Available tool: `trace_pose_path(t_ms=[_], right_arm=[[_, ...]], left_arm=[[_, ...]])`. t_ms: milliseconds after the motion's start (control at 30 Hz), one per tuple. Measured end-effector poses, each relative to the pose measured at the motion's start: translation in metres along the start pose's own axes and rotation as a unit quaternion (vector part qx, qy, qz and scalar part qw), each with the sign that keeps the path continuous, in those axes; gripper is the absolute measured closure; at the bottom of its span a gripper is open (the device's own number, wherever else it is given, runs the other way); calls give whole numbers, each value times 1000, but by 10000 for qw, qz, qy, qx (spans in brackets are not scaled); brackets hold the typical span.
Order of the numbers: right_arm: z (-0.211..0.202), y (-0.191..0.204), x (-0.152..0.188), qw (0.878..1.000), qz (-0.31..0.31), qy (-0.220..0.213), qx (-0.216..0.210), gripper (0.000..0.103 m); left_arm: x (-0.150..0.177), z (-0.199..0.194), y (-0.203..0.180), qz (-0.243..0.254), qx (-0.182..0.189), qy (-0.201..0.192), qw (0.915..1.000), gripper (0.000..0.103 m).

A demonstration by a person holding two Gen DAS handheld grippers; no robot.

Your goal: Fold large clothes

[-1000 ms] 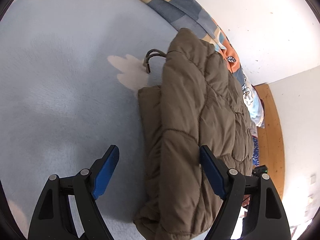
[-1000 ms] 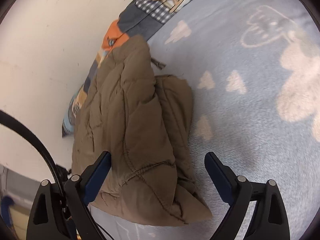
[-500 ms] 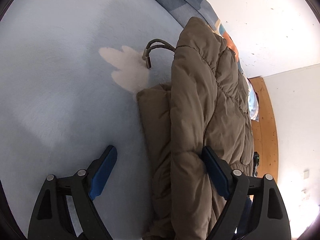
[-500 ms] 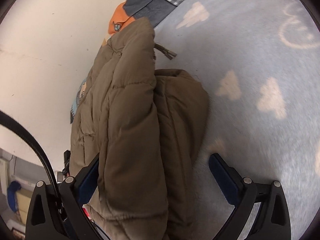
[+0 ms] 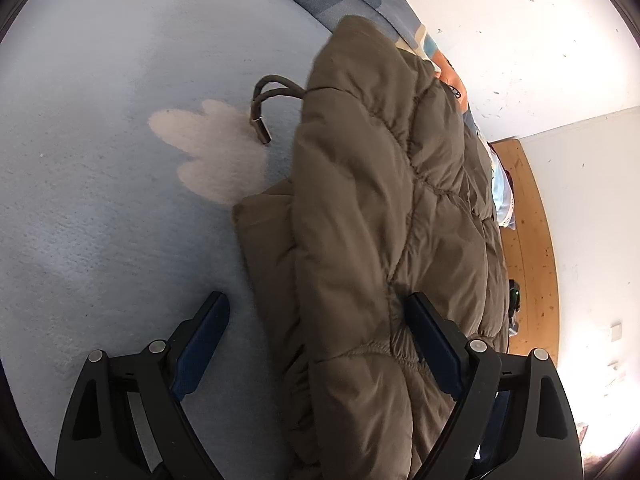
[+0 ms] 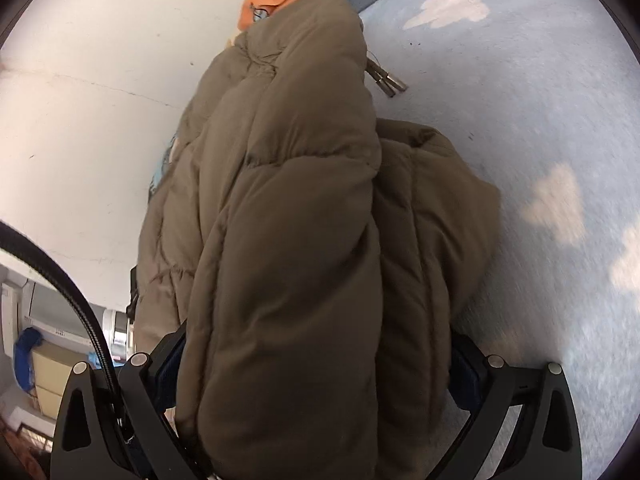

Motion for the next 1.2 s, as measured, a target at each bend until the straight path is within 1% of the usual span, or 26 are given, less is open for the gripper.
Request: trace_pose_path(t_ms=[33,67,100,133,200,233,300,333,400,500,600,633,767,933,1200], right_arm=[[4,1,-4,10000,-24,24,47,0],[7,0,-7,9999,-36,9,96,0],[8,1,-8,9999,-71,-24,143,4],[8,5,-8,9994,-245,-54,223,10],[5,13,-5,9983,-505,-115,284,27],[3,16,-3,9978,-579,-174,280,30],[1,23,-3,9955,-821,-280,369,39],[0,25,-2,9943,-917,-324,448,40],[0,31,-1,9921,-1040,-387,590,49],[-2,49,-1,9868,-1332,-477,793,57],[-5,66,0,9823,-1522,-571,930,60],[-6,73,1,9808,-1591,-583,969,61],[-31,84,13,9770,-1745,-640,1043,63],[-39,103,14,9744,-1851,-689,1076,65],[-61,143,38,9706,-2039,-698,1074,66]], left_arm=[[-1,-1,-1,8,17,-47,10000,16],[-1,-3,-3,40,121,-65,9999,34],[0,-5,-7,41,293,-29,9996,51],[-1,-7,-8,43,245,-52,9997,51],[0,-9,-14,237,13,-91,9997,58],[-1,-11,-16,250,-29,-103,9996,60],[-1,-15,-20,286,-59,-158,9994,68],[-1,-18,-24,356,-98,-201,9991,70],[0,-23,-28,414,-185,-247,9987,74],[2,-30,-37,433,-253,-337,9982,77],[4,-37,-51,500,-281,-441,9974,79],[5,-43,-52,516,-273,-475,9972,79],[11,-59,-60,612,-255,-523,9964,79],[21,-73,-71,778,-245,-524,9953,79],[39,-94,-92,910,-194,-653,9935,79]])
Point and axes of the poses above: each gripper's, at about its wrist camera, not at the fingertips, and z roughly the way its jaws point, y to its left, x to its underside, the point moved 10 cm from there along z, roughly the way its jaws point, and after that the axes turned 10 degrees about -x, right-handed, at the moved point
